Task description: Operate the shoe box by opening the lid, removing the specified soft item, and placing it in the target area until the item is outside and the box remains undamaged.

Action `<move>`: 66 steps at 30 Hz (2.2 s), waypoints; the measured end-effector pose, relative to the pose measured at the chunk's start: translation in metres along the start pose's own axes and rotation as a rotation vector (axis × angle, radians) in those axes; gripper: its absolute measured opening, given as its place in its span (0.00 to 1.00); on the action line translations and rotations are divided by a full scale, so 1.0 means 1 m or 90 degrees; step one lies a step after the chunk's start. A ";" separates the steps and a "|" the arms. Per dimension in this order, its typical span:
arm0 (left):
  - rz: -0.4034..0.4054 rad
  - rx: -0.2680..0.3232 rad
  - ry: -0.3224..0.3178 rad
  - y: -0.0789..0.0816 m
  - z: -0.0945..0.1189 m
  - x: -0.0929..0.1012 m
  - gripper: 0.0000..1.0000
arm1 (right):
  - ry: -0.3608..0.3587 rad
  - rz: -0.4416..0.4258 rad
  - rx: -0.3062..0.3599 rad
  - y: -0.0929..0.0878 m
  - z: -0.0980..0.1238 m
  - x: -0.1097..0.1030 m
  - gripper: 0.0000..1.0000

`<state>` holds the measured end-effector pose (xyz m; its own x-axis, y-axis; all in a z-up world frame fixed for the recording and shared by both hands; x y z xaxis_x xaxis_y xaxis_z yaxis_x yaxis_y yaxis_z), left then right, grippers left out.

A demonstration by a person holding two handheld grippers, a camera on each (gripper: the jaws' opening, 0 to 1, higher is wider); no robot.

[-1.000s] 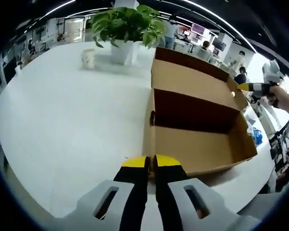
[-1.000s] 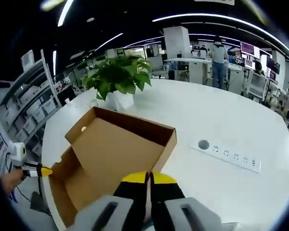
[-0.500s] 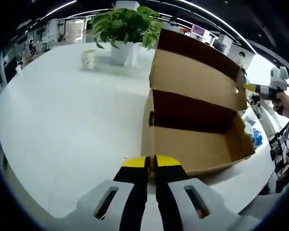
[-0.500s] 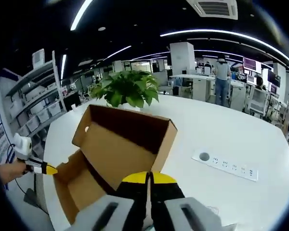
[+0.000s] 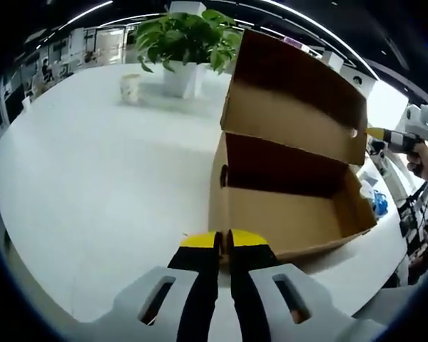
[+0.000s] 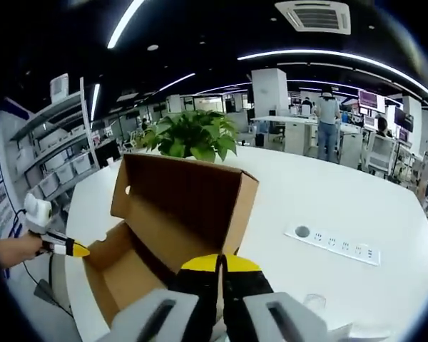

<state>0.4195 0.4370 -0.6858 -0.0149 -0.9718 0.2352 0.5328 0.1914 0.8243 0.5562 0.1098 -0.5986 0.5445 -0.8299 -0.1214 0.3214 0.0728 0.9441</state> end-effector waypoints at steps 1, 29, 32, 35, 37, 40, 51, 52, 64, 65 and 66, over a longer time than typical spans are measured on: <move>0.000 0.000 0.000 0.000 0.000 0.000 0.03 | 0.000 -0.002 0.001 0.000 0.001 -0.001 0.00; -0.011 -0.002 -0.033 0.001 -0.001 -0.003 0.03 | 0.001 -0.018 0.029 -0.019 0.037 -0.025 0.00; -0.009 -0.001 -0.035 0.001 -0.001 -0.003 0.03 | -0.002 -0.019 0.032 -0.021 0.038 -0.027 0.00; -0.008 0.001 -0.037 0.001 -0.001 -0.003 0.03 | -0.004 -0.023 0.033 -0.023 0.039 -0.027 0.00; -0.009 0.002 -0.039 0.001 -0.001 -0.003 0.04 | -0.002 -0.021 0.032 -0.025 0.040 -0.028 0.00; -0.012 0.001 -0.042 0.001 -0.002 -0.003 0.04 | -0.002 -0.019 0.033 -0.027 0.042 -0.028 0.00; -0.028 0.001 -0.053 0.002 -0.001 -0.002 0.04 | -0.007 -0.047 0.031 -0.042 0.045 -0.030 0.00; -0.031 0.002 -0.055 0.001 -0.001 -0.002 0.04 | -0.008 -0.052 0.035 -0.042 0.045 -0.030 0.00; -0.039 0.005 -0.064 0.002 -0.001 -0.001 0.05 | -0.008 -0.073 0.023 -0.061 0.051 -0.036 0.00; -0.042 0.005 -0.065 0.002 -0.001 -0.001 0.05 | -0.007 -0.068 0.020 -0.062 0.051 -0.037 0.00; -0.044 0.003 -0.065 0.002 -0.001 -0.001 0.05 | -0.007 -0.067 0.017 -0.065 0.052 -0.038 0.00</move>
<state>0.4217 0.4381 -0.6848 -0.1372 -0.9637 0.2290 0.5231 0.1258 0.8429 0.4748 0.1076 -0.6392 0.5002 -0.8382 -0.2172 0.3558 -0.0297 0.9341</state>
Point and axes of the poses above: the point that each gripper's makers call its tool centre point, and the gripper's own axes: z roughly backward along the fingers, x roughly to its right, y roughly out of its top, the point moved 4 cm from there along z, roughly backward along the fingers, and after that the axes turned 12 degrees about x, right-handed, at the moved point
